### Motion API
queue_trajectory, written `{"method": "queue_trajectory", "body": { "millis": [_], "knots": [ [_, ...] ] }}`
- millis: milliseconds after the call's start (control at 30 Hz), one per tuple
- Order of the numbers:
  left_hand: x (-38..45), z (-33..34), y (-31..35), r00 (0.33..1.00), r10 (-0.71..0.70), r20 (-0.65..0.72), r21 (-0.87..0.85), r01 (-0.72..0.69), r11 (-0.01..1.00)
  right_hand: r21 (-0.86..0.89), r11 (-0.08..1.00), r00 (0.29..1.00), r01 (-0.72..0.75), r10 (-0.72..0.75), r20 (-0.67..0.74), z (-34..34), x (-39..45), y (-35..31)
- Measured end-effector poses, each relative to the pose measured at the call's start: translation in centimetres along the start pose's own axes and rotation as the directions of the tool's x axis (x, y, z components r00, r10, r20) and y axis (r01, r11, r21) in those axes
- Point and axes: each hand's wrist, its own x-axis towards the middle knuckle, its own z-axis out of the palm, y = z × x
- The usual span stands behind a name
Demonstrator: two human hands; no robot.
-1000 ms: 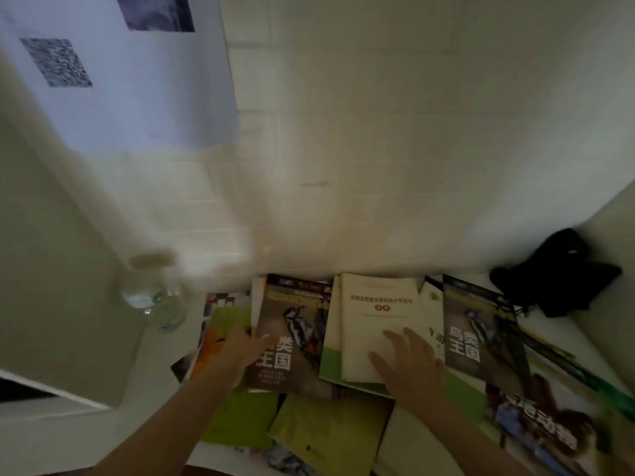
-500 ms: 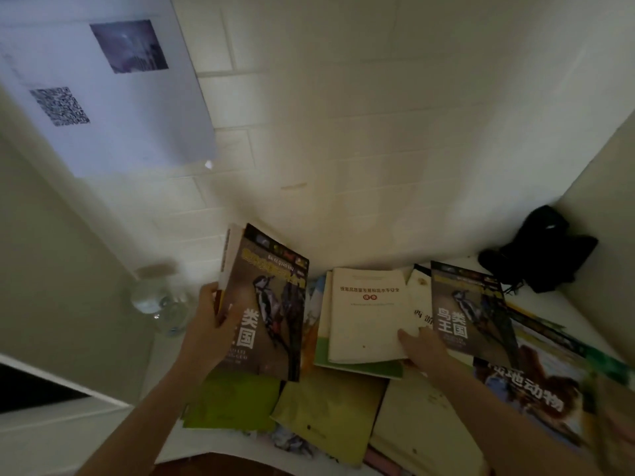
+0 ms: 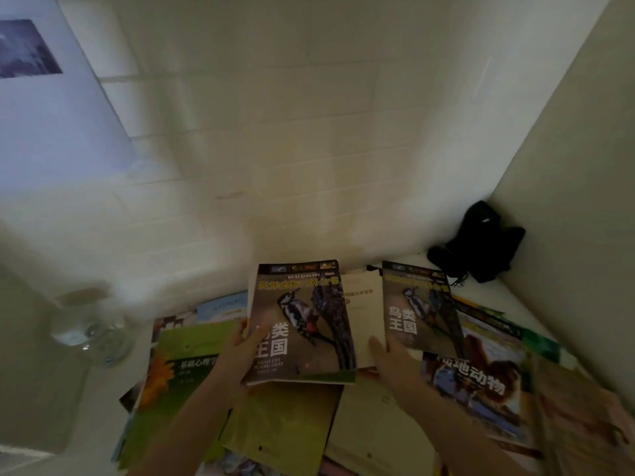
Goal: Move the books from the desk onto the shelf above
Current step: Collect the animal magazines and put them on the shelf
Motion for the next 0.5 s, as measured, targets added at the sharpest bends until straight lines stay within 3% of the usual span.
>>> {"method": "queue_trajectory", "body": {
  "millis": [67,133,200,267,400,500],
  "knots": [
    [1.2,1.2,-0.7,0.999,0.032,-0.016,0.105,-0.03,0.994,-0.161,0.987,0.996,0.012,0.002,0.089,0.4,-0.1,0.1],
    [2.7,1.5,-1.3,0.987,0.15,-0.052,0.359,-0.121,0.925,-0.24,0.97,0.99,0.03,0.004,0.14,0.5,-0.1,0.3],
    [3.8,1.2,-1.5,0.961,0.271,-0.062,0.611,-0.178,0.771,-0.357,0.929,0.99,0.101,-0.06,0.125,0.5,0.5,0.6],
    [4.5,0.9,-1.6,0.955,0.297,-0.018,0.76,-0.179,0.624,-0.429,0.891,0.988,0.151,-0.127,0.086,0.9,1.1,0.7],
    [4.7,1.6,-0.9,0.982,0.179,0.057,0.644,-0.173,0.745,-0.236,0.971,0.999,0.039,-0.037,0.012,2.0,1.2,0.2],
    [4.9,1.5,-0.9,0.985,0.174,0.016,0.588,-0.15,0.794,-0.115,0.993,1.0,0.014,-0.012,0.023,2.0,0.9,1.0]
  ]
}}
